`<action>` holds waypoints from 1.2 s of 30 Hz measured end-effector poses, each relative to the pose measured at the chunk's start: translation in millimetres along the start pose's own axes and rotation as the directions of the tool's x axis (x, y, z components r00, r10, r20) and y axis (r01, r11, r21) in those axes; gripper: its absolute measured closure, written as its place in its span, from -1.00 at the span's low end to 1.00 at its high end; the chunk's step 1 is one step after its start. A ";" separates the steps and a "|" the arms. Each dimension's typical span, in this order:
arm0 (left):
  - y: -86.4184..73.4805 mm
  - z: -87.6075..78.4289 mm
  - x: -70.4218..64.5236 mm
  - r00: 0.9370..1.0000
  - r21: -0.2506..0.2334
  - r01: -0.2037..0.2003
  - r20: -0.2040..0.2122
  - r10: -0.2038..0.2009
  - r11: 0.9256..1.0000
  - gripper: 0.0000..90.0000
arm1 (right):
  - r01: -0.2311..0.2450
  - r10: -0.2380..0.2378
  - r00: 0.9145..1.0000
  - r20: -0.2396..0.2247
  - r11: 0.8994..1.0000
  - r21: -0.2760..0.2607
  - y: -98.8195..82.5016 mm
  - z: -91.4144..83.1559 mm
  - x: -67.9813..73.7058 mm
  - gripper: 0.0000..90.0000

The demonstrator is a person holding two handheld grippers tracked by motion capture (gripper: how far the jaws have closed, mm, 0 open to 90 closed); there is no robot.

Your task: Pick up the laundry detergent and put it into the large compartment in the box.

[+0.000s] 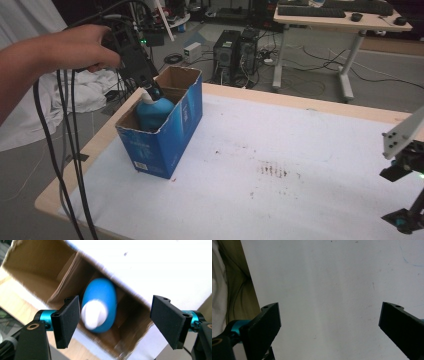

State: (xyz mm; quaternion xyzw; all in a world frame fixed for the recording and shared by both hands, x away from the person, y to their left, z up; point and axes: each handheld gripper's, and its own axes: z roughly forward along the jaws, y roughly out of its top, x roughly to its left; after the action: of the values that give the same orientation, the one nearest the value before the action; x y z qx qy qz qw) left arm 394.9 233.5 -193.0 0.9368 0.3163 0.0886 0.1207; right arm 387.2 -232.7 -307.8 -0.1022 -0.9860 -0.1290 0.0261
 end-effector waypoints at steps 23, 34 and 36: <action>106.5 67.7 -67.3 0.960 0.006 -0.260 0.108 0.258 0.966 -0.96 | -0.020 0.021 0.999 0.029 0.999 -0.029 -4.0 -5.1 6.3 -0.93; 142.2 102.5 -90.7 0.946 0.074 -0.315 0.105 0.307 0.946 -0.96 | -0.040 0.043 0.998 0.046 0.998 -0.055 -5.1 -8.2 3.9 -0.93; 147.5 109.0 -94.4 0.946 0.095 -0.317 0.108 0.307 0.944 -0.96 | -0.043 0.047 0.998 0.049 0.997 -0.061 -6.0 -9.1 3.0 -0.93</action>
State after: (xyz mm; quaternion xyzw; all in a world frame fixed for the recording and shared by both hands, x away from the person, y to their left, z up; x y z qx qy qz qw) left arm 431.6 43.4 -263.9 0.9833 0.1625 0.0460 0.0673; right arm 383.2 -240.1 -300.3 -0.1283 -0.9795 -0.1554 0.0008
